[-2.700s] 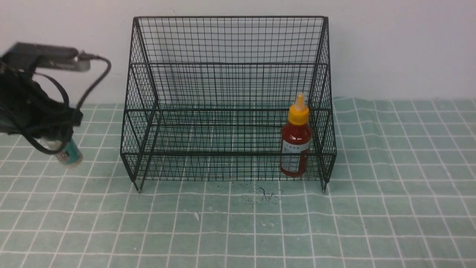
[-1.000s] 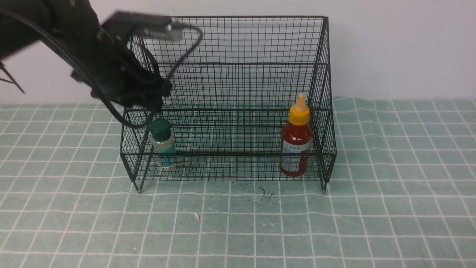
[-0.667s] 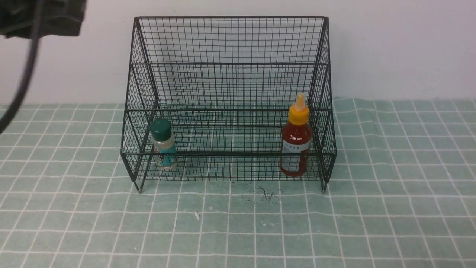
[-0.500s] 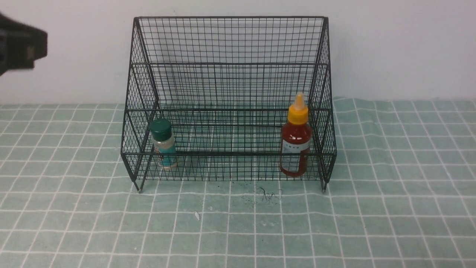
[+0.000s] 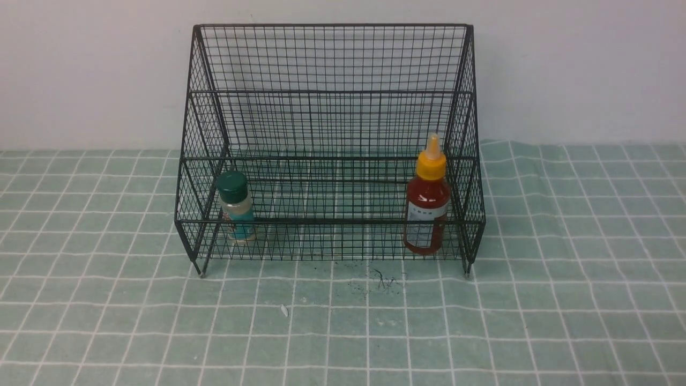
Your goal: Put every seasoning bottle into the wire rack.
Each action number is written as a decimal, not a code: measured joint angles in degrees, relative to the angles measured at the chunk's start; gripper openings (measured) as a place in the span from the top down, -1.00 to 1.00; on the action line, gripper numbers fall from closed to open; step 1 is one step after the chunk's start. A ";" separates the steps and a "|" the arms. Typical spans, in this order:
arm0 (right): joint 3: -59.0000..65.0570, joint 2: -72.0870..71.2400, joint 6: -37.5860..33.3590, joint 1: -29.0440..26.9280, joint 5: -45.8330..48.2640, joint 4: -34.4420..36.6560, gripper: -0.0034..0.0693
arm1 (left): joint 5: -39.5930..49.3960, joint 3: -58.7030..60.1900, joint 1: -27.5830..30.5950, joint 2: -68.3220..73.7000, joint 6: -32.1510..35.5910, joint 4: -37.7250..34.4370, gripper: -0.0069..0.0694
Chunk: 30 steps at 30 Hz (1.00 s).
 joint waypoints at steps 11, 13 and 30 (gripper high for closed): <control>0.00 0.00 0.00 0.00 0.00 0.00 0.94 | -9.40 14.77 5.44 -2.78 -2.31 3.57 0.83; 0.00 0.00 0.00 0.00 0.00 0.00 0.94 | -14.37 20.20 7.08 -2.78 -2.71 3.61 0.83; 0.00 0.00 0.00 0.00 -0.07 0.00 0.94 | -11.18 34.07 7.50 -2.78 -3.16 5.53 0.83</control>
